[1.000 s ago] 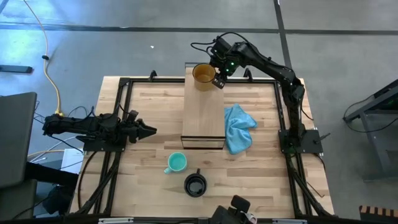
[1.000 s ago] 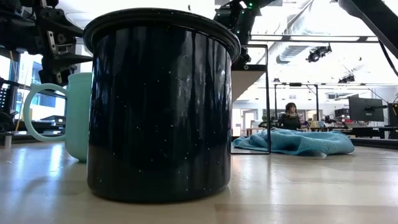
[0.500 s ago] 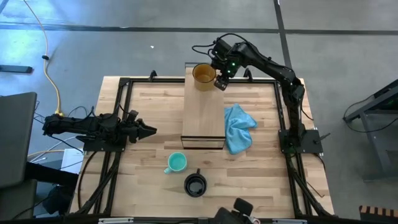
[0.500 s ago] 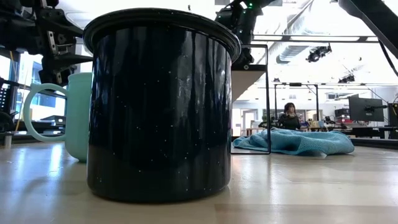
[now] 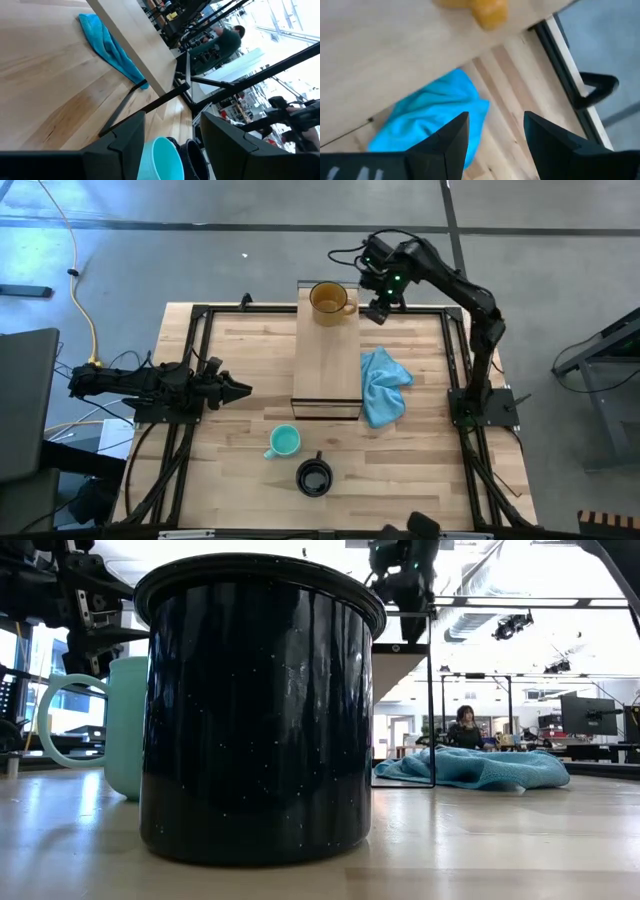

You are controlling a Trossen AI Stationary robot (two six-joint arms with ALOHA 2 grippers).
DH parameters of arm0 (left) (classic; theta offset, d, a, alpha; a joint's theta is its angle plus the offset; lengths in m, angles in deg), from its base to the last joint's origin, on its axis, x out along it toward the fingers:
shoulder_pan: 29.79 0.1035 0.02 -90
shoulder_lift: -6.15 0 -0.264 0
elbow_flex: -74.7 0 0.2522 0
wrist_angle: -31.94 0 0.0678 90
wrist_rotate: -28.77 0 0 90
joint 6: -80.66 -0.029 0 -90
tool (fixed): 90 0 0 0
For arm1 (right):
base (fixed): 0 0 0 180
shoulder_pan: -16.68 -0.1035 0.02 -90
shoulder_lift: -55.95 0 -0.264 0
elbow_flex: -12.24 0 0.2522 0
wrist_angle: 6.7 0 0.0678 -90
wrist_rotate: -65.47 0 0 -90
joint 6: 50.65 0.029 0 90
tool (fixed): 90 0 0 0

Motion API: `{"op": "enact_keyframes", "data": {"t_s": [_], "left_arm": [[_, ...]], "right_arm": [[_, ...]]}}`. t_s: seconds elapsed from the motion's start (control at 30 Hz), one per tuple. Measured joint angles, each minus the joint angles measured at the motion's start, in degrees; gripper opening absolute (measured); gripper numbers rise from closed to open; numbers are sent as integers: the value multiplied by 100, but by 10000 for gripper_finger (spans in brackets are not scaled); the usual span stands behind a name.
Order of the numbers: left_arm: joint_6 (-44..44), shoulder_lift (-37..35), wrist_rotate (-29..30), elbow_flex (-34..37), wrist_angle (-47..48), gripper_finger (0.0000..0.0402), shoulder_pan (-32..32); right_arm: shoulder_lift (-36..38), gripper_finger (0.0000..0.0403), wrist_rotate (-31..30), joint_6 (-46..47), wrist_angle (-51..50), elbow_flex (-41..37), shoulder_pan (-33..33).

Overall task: Stack small to large cups/mugs on shelf
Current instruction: Put the dark blue mug on the shelf

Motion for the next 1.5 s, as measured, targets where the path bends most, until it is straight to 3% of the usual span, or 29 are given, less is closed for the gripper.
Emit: {"op": "enact_keyframes", "data": {"t_s": [0.27,0.5,0.73,0.97,1.27,1.5], "left_arm": [[62,-1,-123,0,-2,179,-1],[66,-1,-251,0,-7,179,0],[66,1,-260,0,-7,179,0],[67,-1,-262,0,-7,179,-1],[131,1,-264,0,-7,179,-1],[212,-1,-400,1,-14,179,-1]], "right_arm": [[999,181,958,-34,26,-47,20],[1871,181,2496,-32,23,-46,-136],[2556,181,3014,5,27,-46,-839],[2925,181,3036,456,481,-46,-1898],[2849,181,2290,731,1599,-104,-3380],[2864,181,1676,1019,2747,-1286,-4304]]}}
